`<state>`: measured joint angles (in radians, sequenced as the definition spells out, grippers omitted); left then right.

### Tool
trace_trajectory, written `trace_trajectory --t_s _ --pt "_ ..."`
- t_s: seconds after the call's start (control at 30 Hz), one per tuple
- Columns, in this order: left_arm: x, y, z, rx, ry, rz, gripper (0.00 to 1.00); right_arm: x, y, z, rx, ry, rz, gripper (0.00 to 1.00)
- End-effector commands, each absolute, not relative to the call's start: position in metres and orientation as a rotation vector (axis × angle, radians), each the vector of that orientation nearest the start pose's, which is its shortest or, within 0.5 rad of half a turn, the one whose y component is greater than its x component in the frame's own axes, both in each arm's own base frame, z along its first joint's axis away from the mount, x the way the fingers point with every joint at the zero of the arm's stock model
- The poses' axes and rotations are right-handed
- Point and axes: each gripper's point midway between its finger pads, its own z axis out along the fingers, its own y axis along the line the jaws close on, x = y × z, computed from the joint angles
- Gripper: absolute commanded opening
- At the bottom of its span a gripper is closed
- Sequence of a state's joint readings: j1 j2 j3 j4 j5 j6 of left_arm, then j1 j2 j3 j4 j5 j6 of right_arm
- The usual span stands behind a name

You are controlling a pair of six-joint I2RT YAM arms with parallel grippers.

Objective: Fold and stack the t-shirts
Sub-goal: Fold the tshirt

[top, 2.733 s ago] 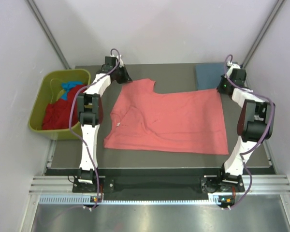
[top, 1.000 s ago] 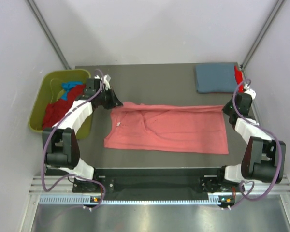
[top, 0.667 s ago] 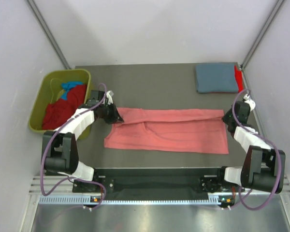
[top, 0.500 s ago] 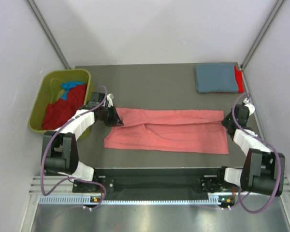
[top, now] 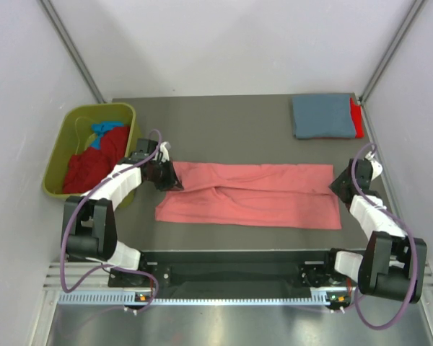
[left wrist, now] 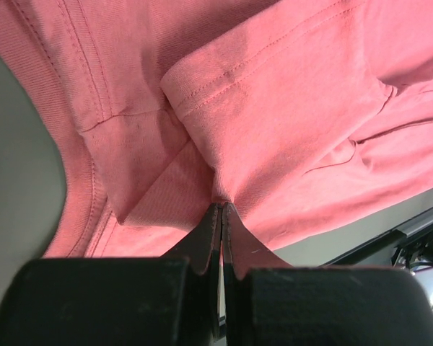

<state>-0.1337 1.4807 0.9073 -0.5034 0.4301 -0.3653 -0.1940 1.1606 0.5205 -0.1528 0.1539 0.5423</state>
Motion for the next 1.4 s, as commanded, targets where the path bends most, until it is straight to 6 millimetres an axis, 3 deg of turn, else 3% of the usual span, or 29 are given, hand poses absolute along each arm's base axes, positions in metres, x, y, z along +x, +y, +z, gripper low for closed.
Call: trace_trajectory --t_s 0.0,0.33,0.47,0.53,0.6,0.87,0.97,1.03,1.07,1.1,1.17,1.23,1.37 --pt "0.282 -0.128 0.079 -0.117 2.687 -0.745 0.0 0.3 -0.059 0.07 1.012 2.131 0.064 0.36" --pt "0.274 -0.126 0.066 -0.094 2.746 -0.684 0.0 0.294 -0.055 0.036 1.099 2.195 0.068 0.33" --pt "0.262 -0.13 0.052 -0.105 2.823 -0.638 0.0 0.289 -0.065 0.023 1.116 2.222 -0.022 0.2" --pt "0.257 -0.128 0.04 -0.107 2.878 -0.571 0.0 0.288 -0.068 0.017 1.118 2.23 -0.042 0.06" --pt "0.254 -0.124 0.034 -0.125 2.911 -0.518 0.0 0.29 -0.069 0.017 1.109 2.231 -0.047 0.0" --pt "0.255 -0.115 0.03 -0.139 2.944 -0.42 0.0 0.294 -0.081 0.039 1.063 2.163 -0.106 0.0" --pt "0.25 -0.12 0.031 -0.137 2.959 -0.454 0.11 0.298 -0.08 0.046 1.037 2.153 -0.095 0.0" --pt "0.251 -0.125 0.037 -0.131 2.949 -0.496 0.23 0.302 -0.077 0.049 1.008 2.173 -0.069 0.01" --pt "0.252 -0.129 0.043 -0.125 2.939 -0.526 0.26 0.303 -0.076 0.05 1.002 2.185 -0.068 0.05" --pt "0.254 -0.129 0.049 -0.122 2.928 -0.527 0.36 0.308 -0.077 0.056 0.988 2.19 -0.067 0.13" --pt "0.27 -0.123 0.072 -0.143 2.865 -0.461 0.38 0.306 -0.076 0.059 0.974 2.223 -0.074 0.23" --pt "0.29 -0.119 0.096 -0.182 2.779 -0.424 0.4 0.308 -0.073 0.071 0.959 2.219 -0.051 0.25" --pt "0.331 -0.101 0.116 -0.273 2.649 -0.383 0.39 0.31 -0.064 0.083 0.943 2.194 0.021 0.27"
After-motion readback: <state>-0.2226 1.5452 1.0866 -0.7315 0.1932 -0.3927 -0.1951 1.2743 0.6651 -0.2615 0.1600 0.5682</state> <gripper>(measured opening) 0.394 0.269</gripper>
